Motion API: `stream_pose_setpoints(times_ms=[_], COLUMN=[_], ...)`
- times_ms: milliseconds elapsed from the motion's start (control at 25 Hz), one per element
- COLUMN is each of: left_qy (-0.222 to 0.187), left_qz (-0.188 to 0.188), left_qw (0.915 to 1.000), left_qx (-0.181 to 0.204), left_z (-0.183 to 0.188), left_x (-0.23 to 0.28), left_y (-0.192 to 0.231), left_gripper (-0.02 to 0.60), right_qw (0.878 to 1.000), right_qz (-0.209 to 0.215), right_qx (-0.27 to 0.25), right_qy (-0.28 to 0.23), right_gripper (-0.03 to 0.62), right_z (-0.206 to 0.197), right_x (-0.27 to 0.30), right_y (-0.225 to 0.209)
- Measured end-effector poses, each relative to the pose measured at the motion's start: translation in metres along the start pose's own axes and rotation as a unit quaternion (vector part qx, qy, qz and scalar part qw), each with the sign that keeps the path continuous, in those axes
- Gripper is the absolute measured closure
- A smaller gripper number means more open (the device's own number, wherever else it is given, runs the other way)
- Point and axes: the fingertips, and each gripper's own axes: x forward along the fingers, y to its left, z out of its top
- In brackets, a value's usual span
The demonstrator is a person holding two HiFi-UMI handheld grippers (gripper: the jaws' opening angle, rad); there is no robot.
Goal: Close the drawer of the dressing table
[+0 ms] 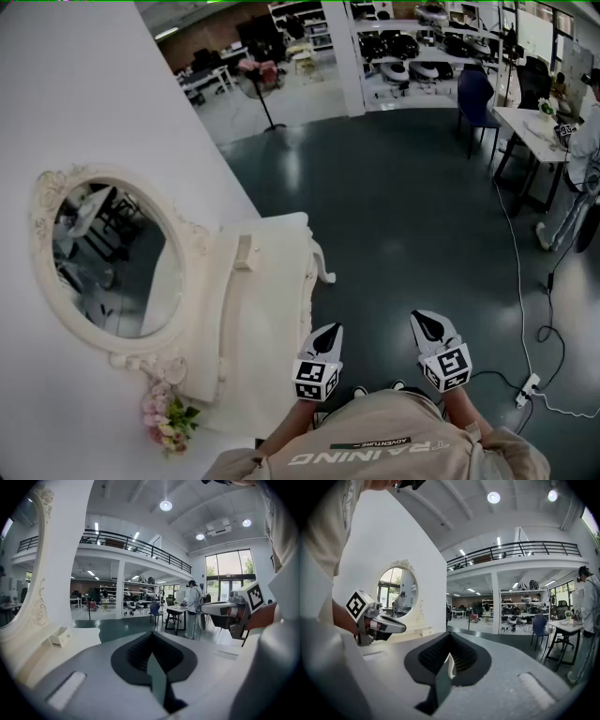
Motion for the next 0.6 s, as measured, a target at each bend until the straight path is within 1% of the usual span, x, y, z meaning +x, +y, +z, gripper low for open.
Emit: stream_pose_setpoints(times_ms=[240, 400, 600], left_qy=[-0.005, -0.001, 0.008], left_qz=[-0.002, -0.006, -0.015], left_qw=[1.0000, 0.9999, 0.9997], left_qx=[-0.001, -0.008, -0.018], left_z=[-0.002, -0.008, -0.020], left_x=[-0.002, -0.006, -0.008], left_y=[0.014, 0.023, 0.026], left_gripper=[0.563, 0.563, 0.563], right_qw=[1.000, 1.000, 1.000], right_qz=[-0.005, -0.017, -0.015], right_qx=[-0.003, 0.004, 0.002], right_qy=[-0.009, -0.014, -0.001], right_gripper=[0.592, 0.592, 0.592], right_z=[0.002, 0.001, -0.004], right_x=[0.010, 0.015, 0.016], right_y=[0.008, 0.013, 0.020])
